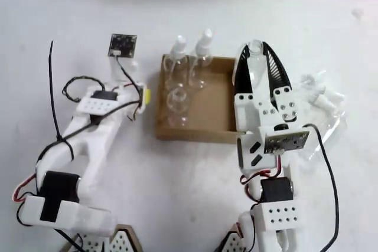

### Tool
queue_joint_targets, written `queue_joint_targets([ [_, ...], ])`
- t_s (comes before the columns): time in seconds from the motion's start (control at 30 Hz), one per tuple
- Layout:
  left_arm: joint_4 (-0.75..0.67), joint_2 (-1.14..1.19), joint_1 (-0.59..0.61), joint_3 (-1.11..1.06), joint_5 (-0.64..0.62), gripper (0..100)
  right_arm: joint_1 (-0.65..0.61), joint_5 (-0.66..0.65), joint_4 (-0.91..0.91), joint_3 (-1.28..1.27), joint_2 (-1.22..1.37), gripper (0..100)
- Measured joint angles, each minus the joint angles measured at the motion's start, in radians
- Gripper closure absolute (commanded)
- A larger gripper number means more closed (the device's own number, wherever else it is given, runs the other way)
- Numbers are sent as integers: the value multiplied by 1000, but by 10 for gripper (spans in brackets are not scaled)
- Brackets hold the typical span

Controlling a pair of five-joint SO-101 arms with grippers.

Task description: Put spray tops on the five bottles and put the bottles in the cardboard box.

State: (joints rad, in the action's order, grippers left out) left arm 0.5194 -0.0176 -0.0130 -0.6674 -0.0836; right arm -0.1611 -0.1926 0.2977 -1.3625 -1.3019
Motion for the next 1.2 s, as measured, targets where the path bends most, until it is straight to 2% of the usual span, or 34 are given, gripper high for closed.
queue_joint_targets([
  [0.27,0,0,0,0,0,812,0,0,5,-8,17,982],
  [0.43,0,0,0,0,0,812,-9,0,64,-6,181,982],
  [0.63,0,0,0,0,0,812,-12,0,298,-6,437,982],
  [0.9,0,0,0,0,0,812,-14,0,698,69,859,983],
  [1.03,0,0,0,0,0,812,-14,66,893,92,1068,983],
  [1.2,0,0,0,0,0,812,-12,95,987,152,1247,983],
])
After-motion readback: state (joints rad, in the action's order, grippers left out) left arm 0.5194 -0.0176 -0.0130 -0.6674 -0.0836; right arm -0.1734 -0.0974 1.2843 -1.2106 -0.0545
